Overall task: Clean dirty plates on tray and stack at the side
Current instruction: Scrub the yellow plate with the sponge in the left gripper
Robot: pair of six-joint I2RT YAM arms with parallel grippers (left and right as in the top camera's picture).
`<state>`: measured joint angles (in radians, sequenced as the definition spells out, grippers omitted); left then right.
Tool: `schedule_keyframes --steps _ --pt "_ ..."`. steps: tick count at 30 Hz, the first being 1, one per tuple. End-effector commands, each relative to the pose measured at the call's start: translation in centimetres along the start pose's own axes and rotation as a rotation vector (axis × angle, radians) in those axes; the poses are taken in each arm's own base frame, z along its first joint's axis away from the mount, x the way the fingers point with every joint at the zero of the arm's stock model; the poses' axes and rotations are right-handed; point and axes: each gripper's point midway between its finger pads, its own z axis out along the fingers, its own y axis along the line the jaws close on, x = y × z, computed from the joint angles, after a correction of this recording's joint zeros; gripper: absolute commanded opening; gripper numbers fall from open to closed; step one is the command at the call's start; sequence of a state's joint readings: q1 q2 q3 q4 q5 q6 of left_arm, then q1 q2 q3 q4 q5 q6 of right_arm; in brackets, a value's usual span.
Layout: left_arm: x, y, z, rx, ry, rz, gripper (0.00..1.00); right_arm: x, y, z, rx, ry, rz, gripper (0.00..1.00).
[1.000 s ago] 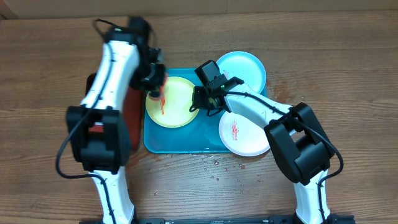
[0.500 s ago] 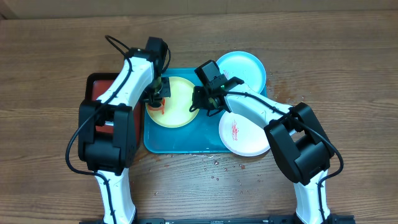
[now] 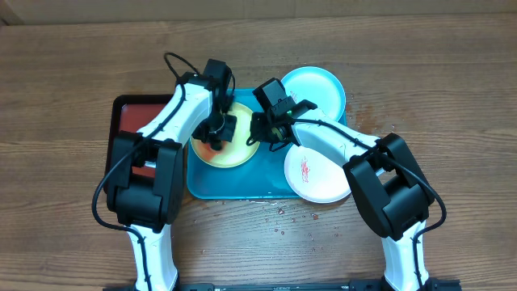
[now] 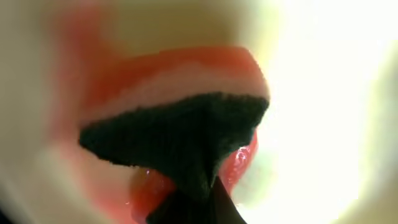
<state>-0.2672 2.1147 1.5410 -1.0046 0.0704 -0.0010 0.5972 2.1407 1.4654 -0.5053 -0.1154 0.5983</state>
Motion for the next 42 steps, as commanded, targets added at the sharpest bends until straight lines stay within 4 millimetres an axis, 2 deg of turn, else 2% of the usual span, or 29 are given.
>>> schedule_keyframes --steps 1,5,7,12,16,19,23,27,31,37,39,42 --pt "1.7 -5.7 0.4 0.306 0.033 0.207 0.04 0.5 0.2 0.9 -0.004 0.021 -0.001 0.04" --pt "0.7 -5.4 0.4 0.307 -0.009 0.203 0.04 0.5 0.2 0.9 -0.004 0.021 -0.001 0.04" --pt "-0.5 -4.4 0.6 0.265 -0.047 0.164 0.05 0.5 0.2 0.9 -0.004 0.022 -0.001 0.04" --pt "-4.0 0.5 0.8 0.02 -0.172 -0.041 0.04 0.6 0.3 0.9 -0.006 0.024 -0.001 0.04" --pt "-5.8 4.1 0.0 -0.177 -0.265 -0.184 0.04 0.6 0.2 0.9 -0.005 0.025 0.0 0.04" --pt "-5.7 6.3 -0.5 -0.296 -0.287 -0.274 0.04 0.6 0.2 0.9 -0.005 0.026 0.0 0.04" --pt "-4.3 7.3 -0.6 -0.356 -0.246 -0.324 0.04 0.6 0.2 0.9 -0.006 0.024 -0.001 0.04" --pt "-1.7 7.1 -0.2 -0.364 -0.135 -0.314 0.04 0.5 0.3 0.9 -0.007 0.023 -0.001 0.04" --pt "1.5 5.9 0.3 -0.309 0.02 -0.237 0.04 0.5 0.3 0.9 -0.007 0.024 -0.001 0.04" --pt "4.3 0.6 0.8 0.01 0.166 0.086 0.04 0.5 0.3 0.9 -0.007 0.023 0.0 0.04" --pt "4.7 -1.2 0.6 0.128 0.173 0.166 0.04 0.5 0.3 0.9 -0.008 0.023 0.0 0.04" --pt "4.5 -2.9 0.4 0.231 0.148 0.232 0.04 0.5 0.3 0.9 -0.008 0.024 0.0 0.04"
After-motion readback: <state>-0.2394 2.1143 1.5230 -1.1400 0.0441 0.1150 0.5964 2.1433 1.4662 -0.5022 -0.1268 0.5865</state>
